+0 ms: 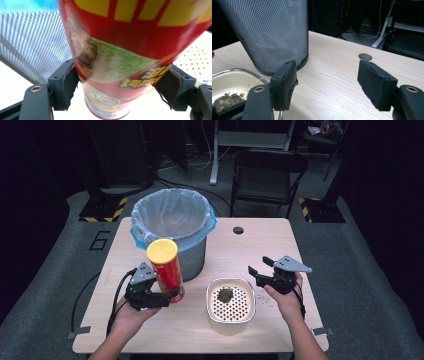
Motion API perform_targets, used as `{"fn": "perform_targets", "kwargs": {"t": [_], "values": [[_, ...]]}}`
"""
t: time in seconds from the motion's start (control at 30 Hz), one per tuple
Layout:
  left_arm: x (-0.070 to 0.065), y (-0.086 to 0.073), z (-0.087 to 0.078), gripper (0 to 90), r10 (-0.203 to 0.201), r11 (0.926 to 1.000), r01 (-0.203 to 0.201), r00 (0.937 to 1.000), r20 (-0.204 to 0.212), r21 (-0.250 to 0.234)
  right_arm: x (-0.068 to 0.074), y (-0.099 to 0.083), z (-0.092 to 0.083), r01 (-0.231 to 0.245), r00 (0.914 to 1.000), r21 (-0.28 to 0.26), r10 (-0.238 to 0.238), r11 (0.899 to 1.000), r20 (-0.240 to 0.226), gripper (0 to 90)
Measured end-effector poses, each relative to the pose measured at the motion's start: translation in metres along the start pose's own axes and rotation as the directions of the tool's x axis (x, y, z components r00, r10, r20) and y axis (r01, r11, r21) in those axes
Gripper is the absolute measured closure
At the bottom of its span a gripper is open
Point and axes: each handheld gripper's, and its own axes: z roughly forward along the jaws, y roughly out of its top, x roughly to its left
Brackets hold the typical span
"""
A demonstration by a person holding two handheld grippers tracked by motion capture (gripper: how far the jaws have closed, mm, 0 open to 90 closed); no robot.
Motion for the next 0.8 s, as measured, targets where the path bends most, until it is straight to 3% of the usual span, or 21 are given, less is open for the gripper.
{"fn": "perform_targets", "kwargs": {"t": [0.8], "values": [[-0.008,0.064,-0.029,23.5,0.011,0.9999,-0.011,0.9994,0.031,0.0,-0.003,-0.008,-0.003,-0.016,0.9999,0.021,0.016,1.0,0.005,31.3]]}}
